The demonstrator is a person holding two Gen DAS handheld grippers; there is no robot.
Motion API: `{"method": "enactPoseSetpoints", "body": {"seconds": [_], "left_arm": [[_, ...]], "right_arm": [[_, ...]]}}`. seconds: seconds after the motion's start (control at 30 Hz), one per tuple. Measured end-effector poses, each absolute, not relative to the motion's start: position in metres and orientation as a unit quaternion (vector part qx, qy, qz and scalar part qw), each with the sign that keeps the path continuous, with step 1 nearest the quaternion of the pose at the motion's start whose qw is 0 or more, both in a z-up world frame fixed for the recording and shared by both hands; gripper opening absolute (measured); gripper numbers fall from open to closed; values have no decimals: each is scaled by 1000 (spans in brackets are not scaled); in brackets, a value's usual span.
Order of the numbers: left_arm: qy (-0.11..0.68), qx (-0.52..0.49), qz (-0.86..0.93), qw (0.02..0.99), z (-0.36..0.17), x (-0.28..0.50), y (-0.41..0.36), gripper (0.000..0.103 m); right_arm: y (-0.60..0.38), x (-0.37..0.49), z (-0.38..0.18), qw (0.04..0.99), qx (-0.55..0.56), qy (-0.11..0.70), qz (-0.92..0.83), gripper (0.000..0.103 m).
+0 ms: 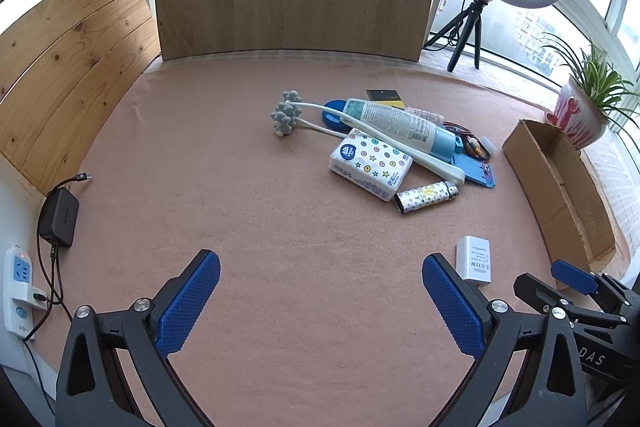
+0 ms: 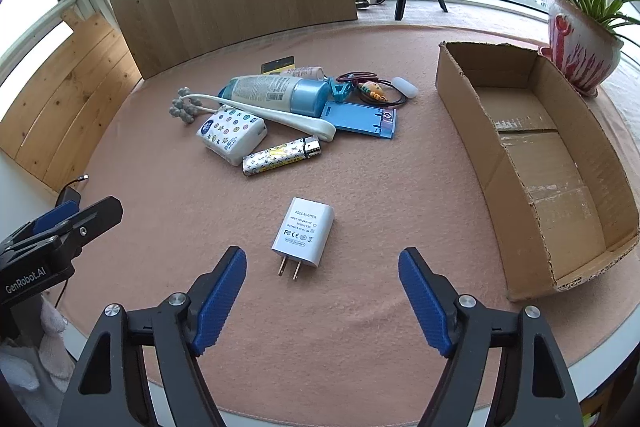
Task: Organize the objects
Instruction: 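Move the right gripper toward the white AC adapter on the table, then grasp the white AC adapter with the right gripper while the left gripper grasps the patterned lighter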
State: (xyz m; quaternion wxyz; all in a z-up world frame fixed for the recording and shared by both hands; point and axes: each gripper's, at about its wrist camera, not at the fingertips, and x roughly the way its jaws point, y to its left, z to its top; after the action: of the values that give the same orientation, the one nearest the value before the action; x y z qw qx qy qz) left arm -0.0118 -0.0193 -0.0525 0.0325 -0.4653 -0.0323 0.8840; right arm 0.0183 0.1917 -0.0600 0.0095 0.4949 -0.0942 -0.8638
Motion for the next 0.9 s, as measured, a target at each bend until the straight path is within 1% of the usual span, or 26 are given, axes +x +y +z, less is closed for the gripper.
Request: {"method": "enactPoseSetpoints", "body": {"seconds": [0.1, 0.17, 0.27, 0.7, 0.83, 0.9], "left_arm": [[-34, -469, 882, 32, -55, -15, -21, 102], [-33, -470, 882, 35, -56, -16, -22, 102], [-38, -471, 881, 37, -58, -18, -24, 102], [-48, -477, 876, 47, -67, -32, -38, 100], [-33, -484, 873, 54, -74, -39, -33, 99], [-30, -487, 871, 59, -76, -43, -30, 98]], "right_arm": [[192, 15, -64, 7, 500, -100, -860, 74], [191, 13, -67, 10, 507, -103, -856, 70], [190, 13, -69, 6, 510, -102, -854, 68], [184, 9, -74, -17, 520, -107, -847, 67], [186, 7, -78, -27, 525, -125, -842, 66], [186, 5, -81, -30, 530, -124, -838, 64]]}}
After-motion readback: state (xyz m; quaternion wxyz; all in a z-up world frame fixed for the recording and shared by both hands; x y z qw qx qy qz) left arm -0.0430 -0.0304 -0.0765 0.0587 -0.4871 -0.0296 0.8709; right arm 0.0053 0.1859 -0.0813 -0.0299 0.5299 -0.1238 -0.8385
